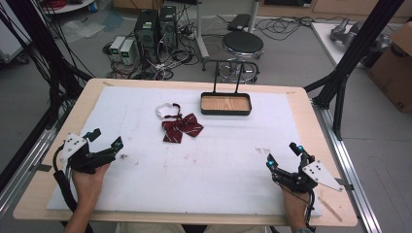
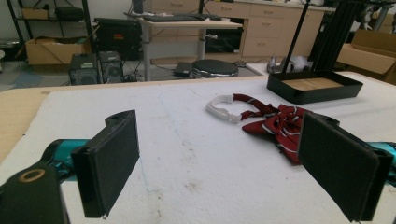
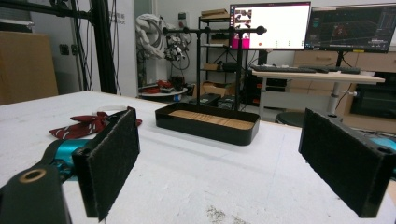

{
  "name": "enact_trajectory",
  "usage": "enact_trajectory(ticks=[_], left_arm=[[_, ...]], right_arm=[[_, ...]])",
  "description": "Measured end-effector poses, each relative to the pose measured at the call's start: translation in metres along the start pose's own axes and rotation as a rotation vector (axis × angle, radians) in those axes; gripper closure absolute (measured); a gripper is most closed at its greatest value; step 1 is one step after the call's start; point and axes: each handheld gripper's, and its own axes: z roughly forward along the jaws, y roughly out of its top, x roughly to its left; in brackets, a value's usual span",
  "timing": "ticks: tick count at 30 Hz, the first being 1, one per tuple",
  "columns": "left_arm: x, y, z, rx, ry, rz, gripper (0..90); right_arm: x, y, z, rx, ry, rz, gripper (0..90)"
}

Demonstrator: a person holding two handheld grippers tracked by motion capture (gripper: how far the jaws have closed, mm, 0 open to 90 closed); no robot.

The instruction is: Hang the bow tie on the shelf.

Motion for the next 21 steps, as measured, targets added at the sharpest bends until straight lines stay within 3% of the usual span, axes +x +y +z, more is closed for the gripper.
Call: enact_trajectory(ticks=[21], left_arm=[[-0.003, -0.0011, 0.0014, 0.01, -0.021, 0.01, 14.4]], right_arm=[[0.0008, -0.0001, 0.0012, 0.006, 0.002, -0.005, 11.5]])
